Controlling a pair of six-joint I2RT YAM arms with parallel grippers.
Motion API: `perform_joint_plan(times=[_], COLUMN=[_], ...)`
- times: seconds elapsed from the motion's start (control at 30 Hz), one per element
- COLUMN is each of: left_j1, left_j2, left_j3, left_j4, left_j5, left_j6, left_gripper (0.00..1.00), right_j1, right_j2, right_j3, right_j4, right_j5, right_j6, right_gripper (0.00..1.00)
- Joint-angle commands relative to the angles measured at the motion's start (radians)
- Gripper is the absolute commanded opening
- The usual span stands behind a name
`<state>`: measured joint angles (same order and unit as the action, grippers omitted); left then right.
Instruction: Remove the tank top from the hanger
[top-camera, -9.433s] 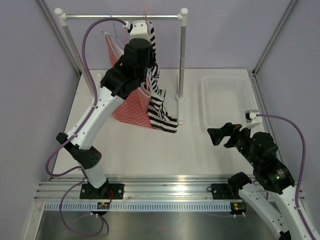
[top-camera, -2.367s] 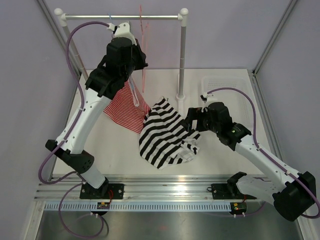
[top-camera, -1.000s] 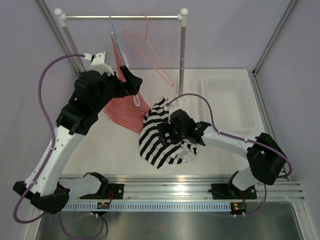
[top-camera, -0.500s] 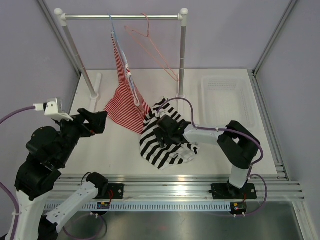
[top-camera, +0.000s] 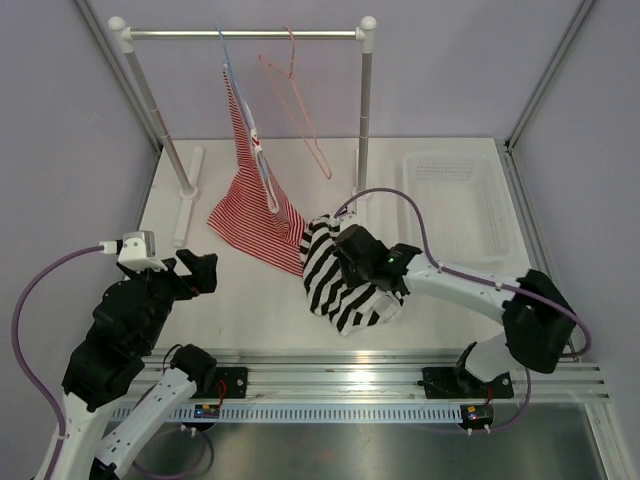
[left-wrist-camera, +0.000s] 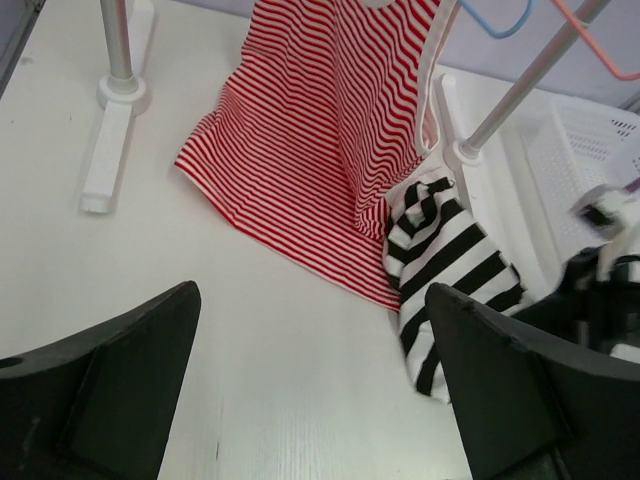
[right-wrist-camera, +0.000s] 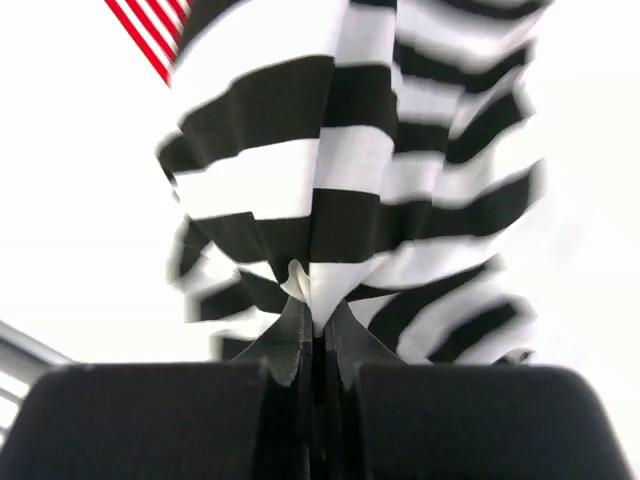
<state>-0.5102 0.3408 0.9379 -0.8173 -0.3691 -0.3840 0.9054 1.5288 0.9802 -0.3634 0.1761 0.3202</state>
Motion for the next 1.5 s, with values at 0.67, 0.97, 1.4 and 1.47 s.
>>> perform_joint_plan(times=[0.67, 0.97, 1.4, 1.47], left_j1=[0.025, 0.025, 0.025, 0.025], left_j2=[-0.026, -0.042, -0.042, -0.043], left_j3=[-0.067, -0.068, -0.07, -0.07], left_j4=[0.081, 0.083, 0.083, 0.084], left_j5=[-0.08, -0.082, -0.074, -0.076], left_j6=[-0.018, -0.018, -0.012, -0.01], left_gripper=[0.99, 0.99, 0.99, 0.99], right_j1=[-0.172, -0.528, -0.761, -0.775], right_j2=[-0.42, -0.231, 0.037, 0.072], right_j3=[0.643, 0.742, 0.698, 0.645], right_j4=[-0.378, -0.37, -0.269, -0.186], right_j5=[0.576, 0.461, 0.247, 0.223], right_j6=[-0.199, -0.225, -0.401, -0.415], right_gripper=[0.0, 0.0, 0.0, 0.0])
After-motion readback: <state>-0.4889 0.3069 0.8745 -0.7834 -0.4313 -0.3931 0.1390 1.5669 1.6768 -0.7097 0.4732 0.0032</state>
